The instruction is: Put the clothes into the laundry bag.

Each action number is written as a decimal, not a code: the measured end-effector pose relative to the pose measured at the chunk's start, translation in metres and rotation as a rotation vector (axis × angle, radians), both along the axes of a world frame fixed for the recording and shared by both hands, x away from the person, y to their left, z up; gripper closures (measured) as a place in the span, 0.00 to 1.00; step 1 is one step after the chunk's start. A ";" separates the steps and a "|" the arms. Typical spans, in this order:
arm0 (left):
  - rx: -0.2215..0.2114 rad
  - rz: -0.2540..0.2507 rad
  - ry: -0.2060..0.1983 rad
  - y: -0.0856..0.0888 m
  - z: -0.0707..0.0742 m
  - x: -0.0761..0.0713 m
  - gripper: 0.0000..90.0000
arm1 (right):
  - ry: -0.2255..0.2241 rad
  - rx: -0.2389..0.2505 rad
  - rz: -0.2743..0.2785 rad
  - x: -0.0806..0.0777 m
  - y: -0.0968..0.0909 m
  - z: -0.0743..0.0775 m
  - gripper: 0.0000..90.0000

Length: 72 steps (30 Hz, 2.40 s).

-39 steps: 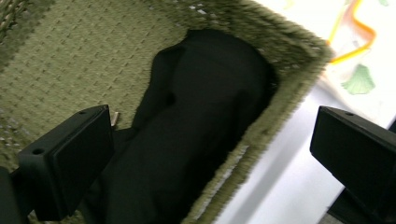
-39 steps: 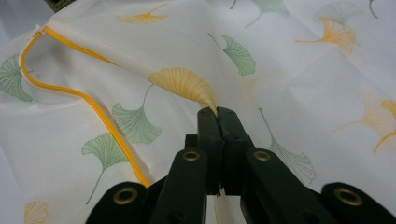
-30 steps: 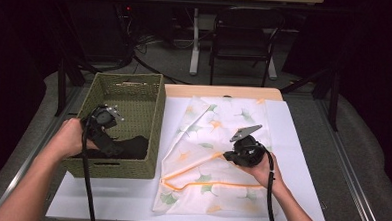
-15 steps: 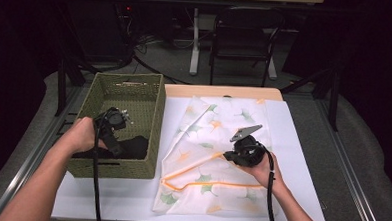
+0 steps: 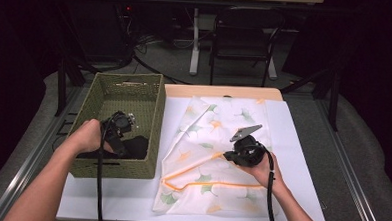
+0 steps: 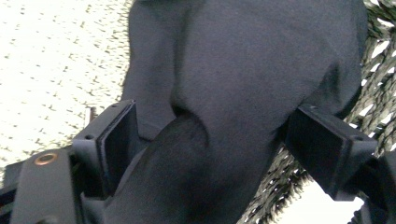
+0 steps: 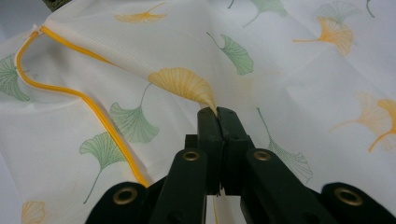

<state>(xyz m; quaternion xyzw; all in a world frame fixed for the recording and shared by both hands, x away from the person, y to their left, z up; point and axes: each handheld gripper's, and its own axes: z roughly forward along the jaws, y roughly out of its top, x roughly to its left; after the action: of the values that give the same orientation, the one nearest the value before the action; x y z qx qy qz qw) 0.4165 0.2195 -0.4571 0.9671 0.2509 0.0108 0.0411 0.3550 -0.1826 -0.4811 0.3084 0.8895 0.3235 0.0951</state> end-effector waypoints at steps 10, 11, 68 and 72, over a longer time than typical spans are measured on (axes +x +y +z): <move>-0.043 0.006 0.041 0.001 -0.013 -0.002 0.52 | -0.005 -0.003 0.004 -0.001 0.001 0.000 1.00; -0.047 0.001 0.034 0.001 -0.013 -0.003 0.58 | -0.006 -0.003 0.003 -0.001 0.001 0.000 1.00; -0.065 0.024 0.005 0.028 -0.027 0.005 0.66 | -0.007 -0.015 0.004 -0.002 0.002 -0.001 0.99; -0.064 0.016 -0.011 0.028 -0.024 0.002 0.68 | -0.010 -0.016 0.006 -0.001 0.001 -0.001 0.99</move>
<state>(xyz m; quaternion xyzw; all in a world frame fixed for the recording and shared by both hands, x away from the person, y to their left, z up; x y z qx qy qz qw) 0.4185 0.2472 -0.4809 0.9632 0.2586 0.0085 0.0733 0.3544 -0.1816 -0.4819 0.3031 0.8925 0.3184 0.1010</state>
